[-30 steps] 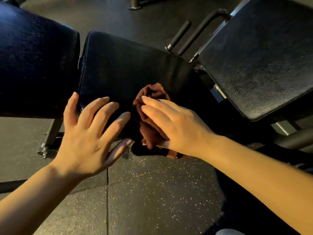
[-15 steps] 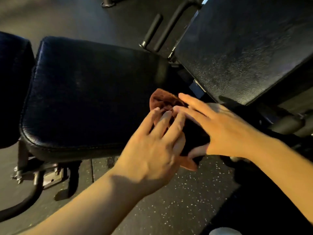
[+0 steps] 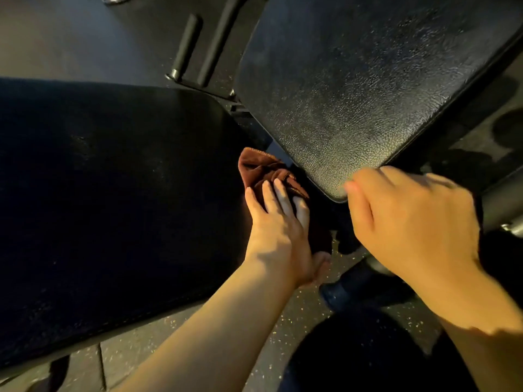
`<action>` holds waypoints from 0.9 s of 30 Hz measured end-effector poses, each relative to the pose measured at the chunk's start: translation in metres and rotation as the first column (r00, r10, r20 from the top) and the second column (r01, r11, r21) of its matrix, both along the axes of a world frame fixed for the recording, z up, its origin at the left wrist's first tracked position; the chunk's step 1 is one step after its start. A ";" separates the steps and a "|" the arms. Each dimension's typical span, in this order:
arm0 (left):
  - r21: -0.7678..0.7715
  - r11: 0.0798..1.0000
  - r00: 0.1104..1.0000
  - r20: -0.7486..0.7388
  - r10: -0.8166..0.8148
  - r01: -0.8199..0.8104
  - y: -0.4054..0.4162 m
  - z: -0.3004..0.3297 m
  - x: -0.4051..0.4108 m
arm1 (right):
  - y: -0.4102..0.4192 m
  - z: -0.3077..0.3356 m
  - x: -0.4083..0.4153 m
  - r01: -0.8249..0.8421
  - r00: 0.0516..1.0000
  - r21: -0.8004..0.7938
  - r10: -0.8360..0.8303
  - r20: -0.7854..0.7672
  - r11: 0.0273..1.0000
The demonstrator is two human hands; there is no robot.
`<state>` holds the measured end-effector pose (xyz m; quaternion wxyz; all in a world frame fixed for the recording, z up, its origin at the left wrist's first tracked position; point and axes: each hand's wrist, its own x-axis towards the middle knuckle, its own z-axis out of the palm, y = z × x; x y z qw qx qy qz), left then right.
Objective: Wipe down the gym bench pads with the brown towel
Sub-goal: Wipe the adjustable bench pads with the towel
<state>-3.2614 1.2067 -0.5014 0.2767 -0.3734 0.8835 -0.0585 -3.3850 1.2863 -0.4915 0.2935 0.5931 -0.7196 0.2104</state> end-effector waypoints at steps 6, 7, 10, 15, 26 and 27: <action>0.009 0.995 0.988 0.115 -0.103 0.103 0.000 0.009 -0.007 | 0.000 0.002 -0.003 0.074 0.997 0.068 -0.074 -0.003 0.995; 0.016 0.992 0.982 0.140 -0.126 0.125 0.002 0.012 -0.005 | 0.001 0.003 -0.003 0.087 0.996 0.083 -0.086 -0.011 0.993; 0.022 0.978 0.953 0.221 -0.206 0.206 0.011 0.025 0.011 | 0.002 0.006 -0.002 0.125 0.992 0.112 -0.122 -0.030 0.986; 0.046 0.971 0.894 0.381 -0.235 0.236 0.033 0.070 0.071 | 0.005 0.010 -0.001 0.109 0.994 0.177 -0.102 -0.049 0.978; -0.017 0.999 0.997 0.068 -0.028 0.029 0.018 0.019 0.013 | 0.008 0.000 -0.002 -0.033 0.999 0.087 0.034 -0.014 0.996; -0.009 0.999 0.999 0.021 -0.033 0.034 0.013 0.010 0.011 | 0.008 -0.001 -0.002 -0.063 0.998 0.066 0.064 -0.021 0.996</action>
